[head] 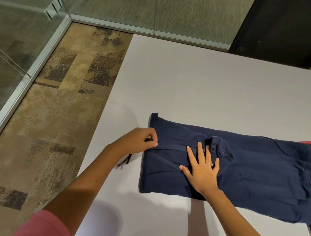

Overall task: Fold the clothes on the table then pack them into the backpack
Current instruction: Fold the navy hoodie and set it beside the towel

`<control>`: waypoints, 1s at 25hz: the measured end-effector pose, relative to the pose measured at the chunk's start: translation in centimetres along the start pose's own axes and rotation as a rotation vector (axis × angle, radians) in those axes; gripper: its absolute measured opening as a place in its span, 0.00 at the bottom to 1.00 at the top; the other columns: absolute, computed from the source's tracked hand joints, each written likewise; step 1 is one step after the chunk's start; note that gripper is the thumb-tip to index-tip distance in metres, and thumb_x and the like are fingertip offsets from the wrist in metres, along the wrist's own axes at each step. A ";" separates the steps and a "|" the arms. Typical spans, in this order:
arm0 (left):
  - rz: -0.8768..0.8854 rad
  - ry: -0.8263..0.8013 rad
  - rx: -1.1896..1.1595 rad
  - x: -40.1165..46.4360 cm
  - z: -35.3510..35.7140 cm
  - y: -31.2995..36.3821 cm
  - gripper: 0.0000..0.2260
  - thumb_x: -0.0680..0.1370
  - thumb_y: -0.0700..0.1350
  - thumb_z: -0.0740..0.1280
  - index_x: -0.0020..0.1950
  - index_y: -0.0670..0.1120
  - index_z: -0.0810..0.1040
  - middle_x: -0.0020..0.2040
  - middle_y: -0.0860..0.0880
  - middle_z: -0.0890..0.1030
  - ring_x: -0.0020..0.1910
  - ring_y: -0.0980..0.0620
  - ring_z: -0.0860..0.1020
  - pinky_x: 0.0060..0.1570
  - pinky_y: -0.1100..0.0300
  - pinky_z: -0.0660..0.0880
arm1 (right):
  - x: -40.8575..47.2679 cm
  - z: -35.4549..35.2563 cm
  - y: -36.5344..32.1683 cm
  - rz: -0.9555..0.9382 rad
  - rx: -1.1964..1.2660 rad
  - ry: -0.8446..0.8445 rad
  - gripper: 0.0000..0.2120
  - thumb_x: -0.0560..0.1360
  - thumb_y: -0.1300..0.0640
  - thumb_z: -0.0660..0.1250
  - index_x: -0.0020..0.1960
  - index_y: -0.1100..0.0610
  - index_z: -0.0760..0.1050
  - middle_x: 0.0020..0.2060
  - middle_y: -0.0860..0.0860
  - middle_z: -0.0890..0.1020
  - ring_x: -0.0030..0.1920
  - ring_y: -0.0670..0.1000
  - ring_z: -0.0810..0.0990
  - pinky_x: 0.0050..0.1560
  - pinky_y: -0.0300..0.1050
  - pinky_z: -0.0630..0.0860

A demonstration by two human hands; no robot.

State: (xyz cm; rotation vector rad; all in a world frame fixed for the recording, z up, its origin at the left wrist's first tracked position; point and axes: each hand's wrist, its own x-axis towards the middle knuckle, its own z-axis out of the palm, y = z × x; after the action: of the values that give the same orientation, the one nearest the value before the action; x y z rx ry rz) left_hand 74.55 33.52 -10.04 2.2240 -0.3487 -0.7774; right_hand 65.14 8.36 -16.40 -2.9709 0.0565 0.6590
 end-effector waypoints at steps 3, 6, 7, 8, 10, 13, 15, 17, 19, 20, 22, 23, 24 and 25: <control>0.081 -0.089 0.197 1.8 3.5 2.8 0.06 0.78 0.44 0.61 0.45 0.49 0.77 0.44 0.52 0.80 0.43 0.51 0.77 0.48 0.48 0.77 | -0.2 -1.0 0.3 -0.004 0.141 0.036 0.27 0.79 0.43 0.59 0.76 0.45 0.58 0.78 0.49 0.50 0.77 0.52 0.44 0.72 0.61 0.47; 0.129 -0.129 0.336 3.2 7.5 4.6 0.08 0.79 0.46 0.60 0.56 0.49 0.76 0.52 0.50 0.79 0.50 0.49 0.77 0.49 0.50 0.75 | -0.6 -2.0 1.1 0.007 0.325 0.162 0.16 0.78 0.56 0.63 0.65 0.49 0.74 0.71 0.46 0.67 0.74 0.48 0.59 0.64 0.52 0.57; 0.168 -0.147 0.358 3.3 8.5 5.1 0.11 0.80 0.47 0.61 0.61 0.50 0.75 0.54 0.50 0.78 0.51 0.49 0.76 0.48 0.52 0.74 | -0.7 -2.1 1.4 0.004 0.364 0.192 0.14 0.77 0.59 0.64 0.61 0.50 0.77 0.67 0.46 0.72 0.71 0.48 0.65 0.60 0.50 0.60; 0.210 -0.165 0.366 3.3 9.5 5.6 0.13 0.80 0.47 0.60 0.65 0.50 0.73 0.54 0.50 0.77 0.51 0.49 0.75 0.48 0.52 0.73 | -0.9 -2.1 1.9 -0.004 0.401 0.212 0.13 0.76 0.61 0.64 0.58 0.51 0.78 0.62 0.46 0.76 0.66 0.49 0.71 0.58 0.49 0.64; 0.288 -0.154 0.372 3.0 10.6 6.6 0.15 0.80 0.45 0.59 0.67 0.51 0.71 0.54 0.50 0.77 0.51 0.49 0.75 0.48 0.50 0.73 | -1.4 -2.0 2.7 -0.014 0.496 0.263 0.13 0.74 0.66 0.64 0.53 0.54 0.80 0.53 0.48 0.80 0.56 0.51 0.78 0.53 0.51 0.73; 0.371 0.131 0.337 2.3 11.4 6.7 0.15 0.79 0.40 0.57 0.64 0.49 0.74 0.56 0.49 0.78 0.52 0.46 0.76 0.50 0.46 0.73 | -2.4 -2.4 3.3 0.097 0.684 0.373 0.13 0.74 0.71 0.62 0.51 0.58 0.80 0.47 0.52 0.83 0.45 0.49 0.79 0.49 0.42 0.76; 0.337 0.470 0.299 1.7 11.5 5.2 0.17 0.76 0.37 0.58 0.62 0.46 0.77 0.58 0.47 0.79 0.55 0.44 0.77 0.48 0.44 0.75 | -3.0 -2.7 3.4 0.171 0.775 0.447 0.12 0.74 0.70 0.61 0.50 0.58 0.80 0.47 0.51 0.82 0.42 0.48 0.78 0.45 0.36 0.73; 0.219 0.679 0.363 1.0 11.7 2.5 0.18 0.78 0.40 0.55 0.66 0.43 0.75 0.65 0.45 0.75 0.64 0.43 0.74 0.55 0.45 0.76 | -3.5 -2.8 3.6 0.166 0.794 0.532 0.12 0.74 0.70 0.61 0.50 0.58 0.78 0.46 0.51 0.81 0.44 0.50 0.77 0.47 0.42 0.74; 0.082 0.639 0.512 0.2 12.5 0.4 0.21 0.81 0.48 0.52 0.72 0.43 0.69 0.73 0.42 0.68 0.72 0.41 0.66 0.62 0.45 0.72 | -3.8 -2.7 4.3 0.097 0.675 0.644 0.11 0.74 0.65 0.60 0.52 0.57 0.76 0.49 0.51 0.78 0.49 0.55 0.75 0.49 0.49 0.73; 0.043 0.578 0.589 0.0 13.3 -0.2 0.23 0.82 0.51 0.51 0.74 0.44 0.67 0.75 0.41 0.65 0.73 0.39 0.64 0.64 0.43 0.69 | -3.9 -2.4 4.6 0.060 0.569 0.683 0.12 0.74 0.62 0.60 0.55 0.56 0.75 0.53 0.52 0.77 0.52 0.56 0.73 0.50 0.51 0.72; 0.021 0.447 0.698 0.0 14.9 -0.7 0.24 0.82 0.56 0.50 0.76 0.49 0.64 0.76 0.41 0.62 0.74 0.38 0.62 0.65 0.37 0.65 | -3.9 -1.9 5.2 -0.007 0.335 0.666 0.18 0.75 0.55 0.61 0.65 0.54 0.72 0.64 0.56 0.72 0.61 0.59 0.71 0.53 0.55 0.71; 0.022 0.403 0.729 0.4 15.6 -0.7 0.24 0.81 0.58 0.49 0.76 0.52 0.64 0.76 0.42 0.62 0.74 0.38 0.62 0.65 0.34 0.63 | -3.9 -1.4 5.4 -0.030 0.217 0.605 0.22 0.76 0.51 0.62 0.69 0.52 0.69 0.69 0.58 0.69 0.66 0.60 0.69 0.55 0.57 0.70; 0.022 0.381 0.751 0.8 16.1 -0.6 0.24 0.81 0.59 0.49 0.75 0.54 0.64 0.76 0.42 0.62 0.74 0.38 0.62 0.65 0.32 0.61 | -3.9 -0.8 5.6 -0.044 0.116 0.514 0.24 0.77 0.45 0.59 0.72 0.50 0.67 0.73 0.58 0.65 0.70 0.61 0.66 0.58 0.59 0.69; 0.024 0.371 0.765 1.2 16.3 -0.5 0.24 0.80 0.60 0.49 0.74 0.55 0.65 0.76 0.43 0.63 0.74 0.38 0.63 0.64 0.31 0.60 | -3.8 0.0 5.7 -0.044 0.039 0.421 0.26 0.78 0.41 0.55 0.73 0.49 0.66 0.75 0.57 0.61 0.72 0.62 0.63 0.60 0.62 0.68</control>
State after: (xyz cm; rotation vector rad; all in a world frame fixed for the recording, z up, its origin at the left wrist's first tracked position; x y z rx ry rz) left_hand 65.28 24.15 -19.77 2.9970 -0.5489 -0.1996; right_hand 61.34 2.73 -15.25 -3.0060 0.0341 0.0182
